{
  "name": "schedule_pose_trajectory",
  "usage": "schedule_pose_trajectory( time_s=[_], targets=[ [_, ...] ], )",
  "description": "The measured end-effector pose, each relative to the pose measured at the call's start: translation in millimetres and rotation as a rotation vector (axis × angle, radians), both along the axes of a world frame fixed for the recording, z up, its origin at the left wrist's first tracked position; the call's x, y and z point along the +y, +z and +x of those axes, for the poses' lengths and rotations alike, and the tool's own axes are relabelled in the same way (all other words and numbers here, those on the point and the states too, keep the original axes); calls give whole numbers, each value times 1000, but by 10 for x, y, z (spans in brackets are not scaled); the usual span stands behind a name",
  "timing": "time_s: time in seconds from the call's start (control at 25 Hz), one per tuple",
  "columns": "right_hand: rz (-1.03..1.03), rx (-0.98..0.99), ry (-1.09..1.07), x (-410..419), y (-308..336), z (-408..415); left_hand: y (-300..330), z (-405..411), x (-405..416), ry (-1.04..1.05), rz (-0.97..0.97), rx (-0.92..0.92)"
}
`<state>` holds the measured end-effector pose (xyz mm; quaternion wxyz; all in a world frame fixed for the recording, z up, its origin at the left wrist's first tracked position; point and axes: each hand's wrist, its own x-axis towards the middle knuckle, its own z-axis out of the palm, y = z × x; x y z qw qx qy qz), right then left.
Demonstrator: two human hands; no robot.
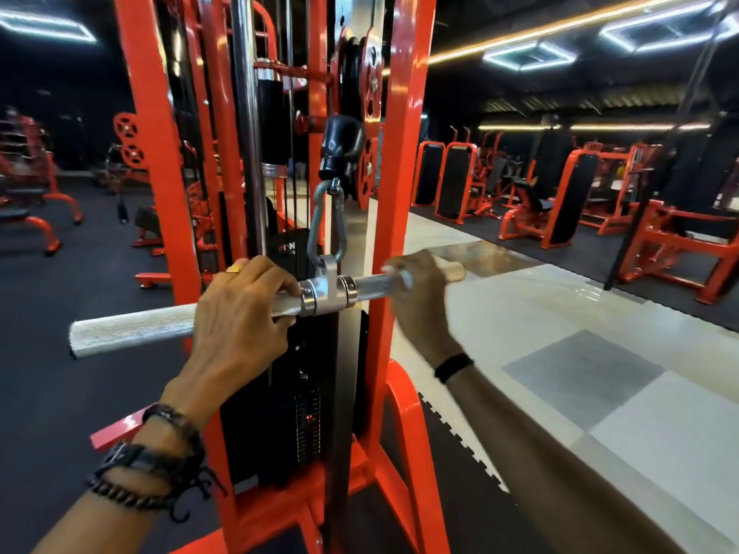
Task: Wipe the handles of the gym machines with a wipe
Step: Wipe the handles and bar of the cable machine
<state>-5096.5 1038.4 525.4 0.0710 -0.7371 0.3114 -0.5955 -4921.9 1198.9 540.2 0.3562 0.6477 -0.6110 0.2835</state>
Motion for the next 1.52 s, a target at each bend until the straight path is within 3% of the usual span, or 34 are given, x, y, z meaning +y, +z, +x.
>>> schedule_pose_trajectory(
  time_s=[0.12, 0.2, 0.36, 0.52, 0.76, 0.88, 1.04, 1.16, 1.32, 1.52],
  targets=[
    [-158, 80, 92, 294, -122, 134, -45, 51, 1, 2, -42, -78],
    [-201, 109, 20, 47, -142, -137, -97, 80, 17, -24, -90, -110],
    [21, -13, -322, -497, -199, -1003, -258, -68, 47, -158, -242, -82],
    [61, -69, -398, -137, -289, -1513, -485, -643, -11, -381, -250, -40],
    [86, -180, -500, 1240, -576, -2671, -665, -2130, -190, -811, 81, 94],
    [116, -265, -721, 2068, -641, -3865, -812, -3236, 97, -1057, 175, 135],
    [145, -328, -987, 3517, -678, -5278, -965, -4796, 977, -1353, 242, 160],
    [80, -223, -1190, 4709, -666, -5963, -898, -5912, 1714, -1569, 238, 118],
    [123, -327, -1442, 6429, -546, -6622, -698, -7312, 2877, -1858, 273, 46],
    [113, -337, -1777, 7955, -443, -7162, -630, -8556, 4105, -2173, 267, -37]
  ],
)
